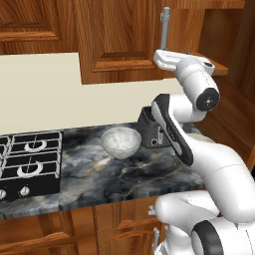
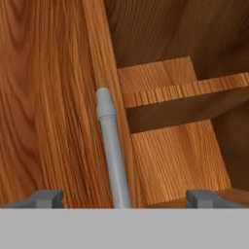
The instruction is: Open the cabinet. Pick the bowls from the counter and place them in the cabinet. Then close the cabinet.
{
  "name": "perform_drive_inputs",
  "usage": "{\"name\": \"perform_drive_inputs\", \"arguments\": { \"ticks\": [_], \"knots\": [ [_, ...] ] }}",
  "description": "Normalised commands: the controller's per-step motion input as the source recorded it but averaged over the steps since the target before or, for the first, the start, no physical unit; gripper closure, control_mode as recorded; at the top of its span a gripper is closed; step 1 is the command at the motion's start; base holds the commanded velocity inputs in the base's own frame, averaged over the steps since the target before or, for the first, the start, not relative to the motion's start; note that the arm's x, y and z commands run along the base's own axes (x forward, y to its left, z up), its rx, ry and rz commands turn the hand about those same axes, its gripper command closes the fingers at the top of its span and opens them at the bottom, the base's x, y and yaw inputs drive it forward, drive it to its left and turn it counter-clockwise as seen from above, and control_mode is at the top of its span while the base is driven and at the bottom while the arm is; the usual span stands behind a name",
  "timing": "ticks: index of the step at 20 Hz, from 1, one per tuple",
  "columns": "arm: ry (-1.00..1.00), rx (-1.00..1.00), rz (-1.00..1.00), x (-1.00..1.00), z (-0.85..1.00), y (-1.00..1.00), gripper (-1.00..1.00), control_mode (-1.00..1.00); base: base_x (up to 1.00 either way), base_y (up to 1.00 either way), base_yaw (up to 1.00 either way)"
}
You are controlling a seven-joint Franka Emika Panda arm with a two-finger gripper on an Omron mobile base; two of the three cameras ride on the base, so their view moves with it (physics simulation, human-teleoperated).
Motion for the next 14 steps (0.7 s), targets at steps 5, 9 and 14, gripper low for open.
{"name": "perform_drive_inputs", "arguments": {
  "ticks": [5,9,14],
  "knots": [
    [0.0,-0.02,0.0,0.52,0.0,0.02,-1.0,-1.0,0.0,0.0,0.0],
    [0.0,-0.02,0.0,0.44,0.0,0.02,-1.0,-1.0,0.0,0.0,0.0],
    [-0.01,-0.01,0.0,0.55,0.0,0.04,-1.0,-1.0,0.0,0.0,0.0]
  ]
}}
